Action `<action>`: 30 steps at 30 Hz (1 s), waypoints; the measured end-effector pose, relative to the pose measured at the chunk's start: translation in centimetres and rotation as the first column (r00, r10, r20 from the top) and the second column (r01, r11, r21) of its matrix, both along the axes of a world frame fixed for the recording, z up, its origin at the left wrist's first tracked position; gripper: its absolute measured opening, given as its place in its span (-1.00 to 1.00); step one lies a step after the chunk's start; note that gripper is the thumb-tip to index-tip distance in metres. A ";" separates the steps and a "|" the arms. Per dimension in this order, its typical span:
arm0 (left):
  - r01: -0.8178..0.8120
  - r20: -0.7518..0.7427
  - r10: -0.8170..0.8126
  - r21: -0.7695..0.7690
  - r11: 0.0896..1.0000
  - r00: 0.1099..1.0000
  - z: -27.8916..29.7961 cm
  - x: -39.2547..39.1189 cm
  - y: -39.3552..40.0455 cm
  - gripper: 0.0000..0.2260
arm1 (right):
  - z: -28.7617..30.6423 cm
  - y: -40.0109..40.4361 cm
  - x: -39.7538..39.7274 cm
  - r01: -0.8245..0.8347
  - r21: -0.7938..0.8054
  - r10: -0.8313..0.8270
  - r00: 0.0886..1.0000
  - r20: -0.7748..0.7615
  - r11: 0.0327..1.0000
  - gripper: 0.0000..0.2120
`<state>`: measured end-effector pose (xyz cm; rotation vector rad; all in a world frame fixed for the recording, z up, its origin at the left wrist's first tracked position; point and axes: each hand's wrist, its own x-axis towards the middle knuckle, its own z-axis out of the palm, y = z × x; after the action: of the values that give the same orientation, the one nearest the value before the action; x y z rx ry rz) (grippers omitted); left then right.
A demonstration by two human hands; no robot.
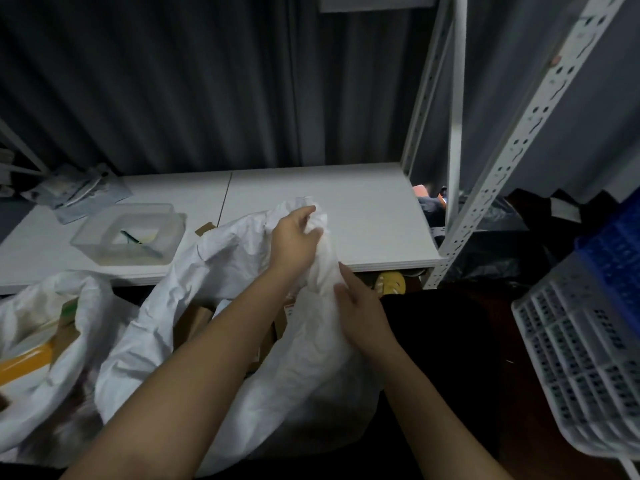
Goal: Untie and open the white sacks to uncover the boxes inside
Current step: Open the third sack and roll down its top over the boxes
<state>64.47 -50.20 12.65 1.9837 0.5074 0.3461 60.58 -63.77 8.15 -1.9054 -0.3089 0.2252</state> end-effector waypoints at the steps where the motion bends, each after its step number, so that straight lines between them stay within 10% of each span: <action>1: 0.023 -0.006 -0.024 -0.050 0.998 1.000 0.5 0.0 -0.2 -0.59 | 0.0 -0.1 0.1 0.043 0.065 -0.040 0.998 -0.041 0.997 -0.65; 7: 0.132 -0.310 -0.155 -0.095 0.987 0.938 2.8 -2.6 -1.0 -0.41 | 2.8 0.7 2.6 0.281 0.621 0.009 0.907 -0.421 0.732 -0.76; 17: 0.083 -0.235 -0.168 -0.334 0.939 0.957 3.9 0.0 -1.3 -0.67 | 4.0 0.5 1.4 0.172 0.507 -0.005 0.949 -0.314 0.845 -0.60; 22: 0.095 -0.160 -0.228 -0.582 0.808 0.960 4.4 -0.9 -0.7 -0.67 | 4.4 -0.6 2.1 0.202 0.624 0.196 0.839 -0.508 0.755 -0.48; 27: 0.220 -0.127 -0.332 -0.529 0.820 0.935 5.6 -2.1 0.2 -0.65 | 6.6 -0.2 2.1 0.328 0.808 0.326 0.790 -0.519 0.490 -0.56; 30: 0.212 -0.127 -0.322 -0.523 0.826 0.938 5.7 -3.0 0.8 -0.65 | 6.9 1.5 1.3 0.433 0.758 0.195 0.793 -0.577 0.487 -0.61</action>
<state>61.51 -49.39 18.32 1.5503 0.3904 -0.1701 61.89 -62.23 15.01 -0.7183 0.1716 0.4604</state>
